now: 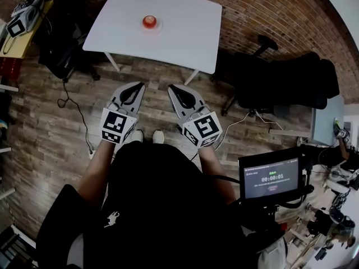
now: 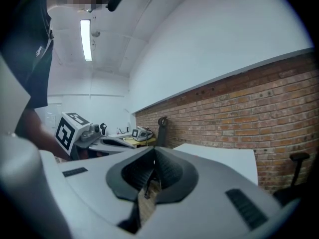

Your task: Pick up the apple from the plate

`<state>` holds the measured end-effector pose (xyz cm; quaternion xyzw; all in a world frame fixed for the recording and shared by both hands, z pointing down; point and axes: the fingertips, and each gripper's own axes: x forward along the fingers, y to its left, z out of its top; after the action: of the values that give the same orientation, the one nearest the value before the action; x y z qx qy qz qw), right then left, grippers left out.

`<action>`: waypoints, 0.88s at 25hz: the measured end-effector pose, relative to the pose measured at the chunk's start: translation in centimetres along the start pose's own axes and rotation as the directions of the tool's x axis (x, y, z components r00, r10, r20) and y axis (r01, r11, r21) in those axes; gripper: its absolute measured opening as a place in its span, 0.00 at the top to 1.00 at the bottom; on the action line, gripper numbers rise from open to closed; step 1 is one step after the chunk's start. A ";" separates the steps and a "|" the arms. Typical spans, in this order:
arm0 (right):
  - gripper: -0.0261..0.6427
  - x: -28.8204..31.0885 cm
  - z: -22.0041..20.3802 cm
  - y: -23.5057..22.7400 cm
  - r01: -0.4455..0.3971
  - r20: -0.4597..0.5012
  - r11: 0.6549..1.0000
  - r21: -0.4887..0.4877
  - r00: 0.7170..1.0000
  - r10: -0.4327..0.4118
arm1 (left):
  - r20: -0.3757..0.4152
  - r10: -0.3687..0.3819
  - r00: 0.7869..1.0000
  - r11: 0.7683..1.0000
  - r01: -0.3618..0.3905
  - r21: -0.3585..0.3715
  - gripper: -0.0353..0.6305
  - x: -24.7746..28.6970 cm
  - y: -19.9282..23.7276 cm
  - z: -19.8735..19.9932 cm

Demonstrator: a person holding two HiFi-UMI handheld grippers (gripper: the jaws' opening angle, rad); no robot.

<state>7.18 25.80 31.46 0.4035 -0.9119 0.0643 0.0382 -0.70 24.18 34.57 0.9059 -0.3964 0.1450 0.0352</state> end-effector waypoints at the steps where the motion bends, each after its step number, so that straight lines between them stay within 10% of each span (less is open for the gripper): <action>1: 0.95 -0.1 0.1 -0.2 -0.002 0.002 1.000 -0.002 1.000 0.002 | -0.005 0.001 1.000 1.000 -0.001 0.000 0.94 0.2 -0.2 0.0; 22: 0.95 -1.2 -0.9 -1.9 -0.013 0.000 1.000 -0.002 1.000 0.013 | 0.014 0.042 0.999 0.999 -0.042 -0.007 0.94 1.1 -1.4 -0.2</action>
<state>9.46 25.56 32.37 0.3974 -0.9146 0.0638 0.0382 1.02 24.41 35.18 0.8982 -0.4161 0.1378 0.0321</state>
